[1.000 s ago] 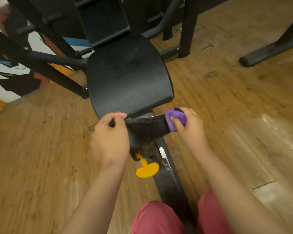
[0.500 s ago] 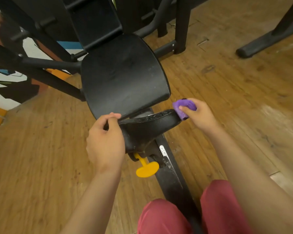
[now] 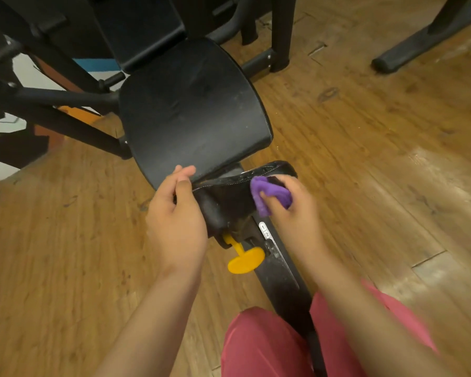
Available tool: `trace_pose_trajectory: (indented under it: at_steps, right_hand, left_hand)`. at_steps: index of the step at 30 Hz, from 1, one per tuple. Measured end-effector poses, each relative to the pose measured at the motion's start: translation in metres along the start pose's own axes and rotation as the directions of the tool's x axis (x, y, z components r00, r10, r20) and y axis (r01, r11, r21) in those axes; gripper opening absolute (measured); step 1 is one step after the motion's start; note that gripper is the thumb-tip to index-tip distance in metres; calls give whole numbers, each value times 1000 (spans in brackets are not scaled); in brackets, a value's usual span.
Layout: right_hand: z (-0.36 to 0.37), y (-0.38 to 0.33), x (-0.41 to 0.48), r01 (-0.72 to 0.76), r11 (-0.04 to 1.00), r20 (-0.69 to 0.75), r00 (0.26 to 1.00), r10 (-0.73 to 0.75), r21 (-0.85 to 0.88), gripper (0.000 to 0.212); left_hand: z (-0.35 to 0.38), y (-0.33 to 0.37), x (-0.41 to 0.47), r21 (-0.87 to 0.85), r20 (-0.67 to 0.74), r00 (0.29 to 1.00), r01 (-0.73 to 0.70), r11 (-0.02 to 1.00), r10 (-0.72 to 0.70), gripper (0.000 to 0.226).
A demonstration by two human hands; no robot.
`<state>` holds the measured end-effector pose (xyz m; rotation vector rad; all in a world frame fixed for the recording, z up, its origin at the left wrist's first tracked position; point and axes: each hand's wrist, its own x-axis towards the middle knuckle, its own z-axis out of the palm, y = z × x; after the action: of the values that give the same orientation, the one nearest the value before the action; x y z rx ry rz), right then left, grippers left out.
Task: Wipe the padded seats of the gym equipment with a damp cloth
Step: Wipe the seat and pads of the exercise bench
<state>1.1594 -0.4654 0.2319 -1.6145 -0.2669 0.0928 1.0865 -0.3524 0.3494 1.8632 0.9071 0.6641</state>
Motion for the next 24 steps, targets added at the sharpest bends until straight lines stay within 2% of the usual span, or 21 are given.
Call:
trace_pose_trajectory:
  at_steps: [7,9,11,13,15,17,20,24]
  right_hand:
    - [20,-50,-48,-21,988,-57,998,30,154,10]
    - [21,-67,-56,-21,979,-97,994,41,202,13]
    - [21,-86,-61,22,974,-72,997,-6,226,13]
    - [22,-109,-66,87,976,31,995,-96,201,15]
    - [24,-121,-70,133,981,76,986,-145,143,18]
    - [21,-123,-72,124,987,4,992,-125,103,18]
    - [10,-121,-69,44,998,-109,993,-39,40,17]
    - [5,-135,-62,25,999,-90,996,-28,-35,22]
  left_hand:
    - [-9,-6,5,81,110,988,-121,989,112,32]
    - [-10,-6,7,83,155,982,-126,989,112,34]
    - [-15,-5,5,32,210,974,-98,995,89,34]
    - [-29,-3,-6,-87,198,980,-13,996,31,33]
    - [-47,-5,-24,-169,109,994,-3,986,21,33]
    - [-64,-12,-44,-186,35,997,-55,981,63,31]
    - [-77,-21,-63,-227,27,996,-74,971,83,26]
    - [-75,-16,-72,-293,93,988,-92,952,125,21]
